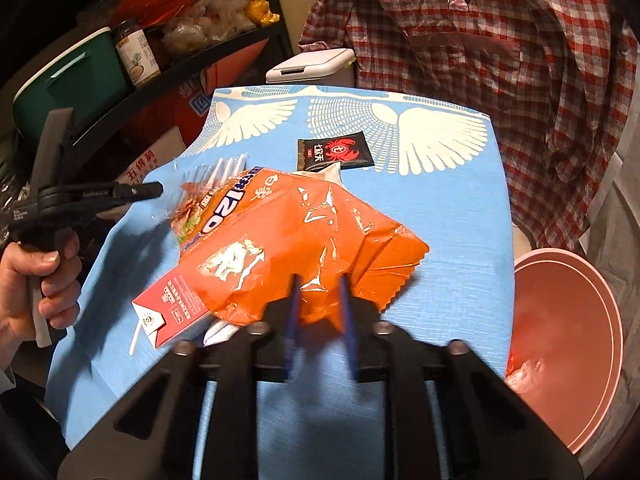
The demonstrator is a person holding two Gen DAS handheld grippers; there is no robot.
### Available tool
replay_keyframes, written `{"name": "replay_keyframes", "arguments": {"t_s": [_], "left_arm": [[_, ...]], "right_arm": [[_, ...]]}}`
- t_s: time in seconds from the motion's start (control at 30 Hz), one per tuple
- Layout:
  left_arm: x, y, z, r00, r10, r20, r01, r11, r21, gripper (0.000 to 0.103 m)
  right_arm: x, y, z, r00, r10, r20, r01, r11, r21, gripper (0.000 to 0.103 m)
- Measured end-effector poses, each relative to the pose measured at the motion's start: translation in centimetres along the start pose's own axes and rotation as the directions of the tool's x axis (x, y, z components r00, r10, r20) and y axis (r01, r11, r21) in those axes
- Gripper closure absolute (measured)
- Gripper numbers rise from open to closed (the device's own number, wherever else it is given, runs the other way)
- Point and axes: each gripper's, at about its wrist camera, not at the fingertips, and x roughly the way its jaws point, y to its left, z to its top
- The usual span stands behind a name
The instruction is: Collect trash
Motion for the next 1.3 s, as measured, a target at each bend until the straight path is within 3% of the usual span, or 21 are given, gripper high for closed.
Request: {"name": "replay_keyframes", "arguments": {"t_s": [0.13,0.6,0.7,0.83,1.3], "left_arm": [[-0.7,-0.2,0.1,1.0,0.002,0.015,-0.002,1.0,0.012,0.102],[-4.1,-1.3,1.1,0.992,0.003,0.128,-0.009,0.999,0.045,0.103],[-4.6,-1.4,1.1,0.99,0.006,0.142,-0.014,0.998,0.054,0.103],[-4.9,-1.4,1.2,0.988,0.009,0.152,-0.018,0.998,0.057,0.103],[-5.3,-2.0,0.9,0.987,0.013,0.157,-0.028,0.995,0.091,0.103]], "right_arm": [[-0.7,-0.2,0.1,1.0,0.001,0.019,-0.001,1.0,0.008,0.103],[-3.5,-2.6,0.9,0.993,0.01,0.114,-0.021,0.995,0.099,0.102],[-3.2,-3.5,0.7,0.995,0.034,0.093,-0.048,0.987,0.155,0.096],[-2.6,-3.9,0.4,0.996,0.074,0.057,-0.085,0.975,0.203,0.061],[-1.3,-1.8,-0.3,0.995,0.097,-0.011,-0.094,0.986,0.135,0.058]]}}
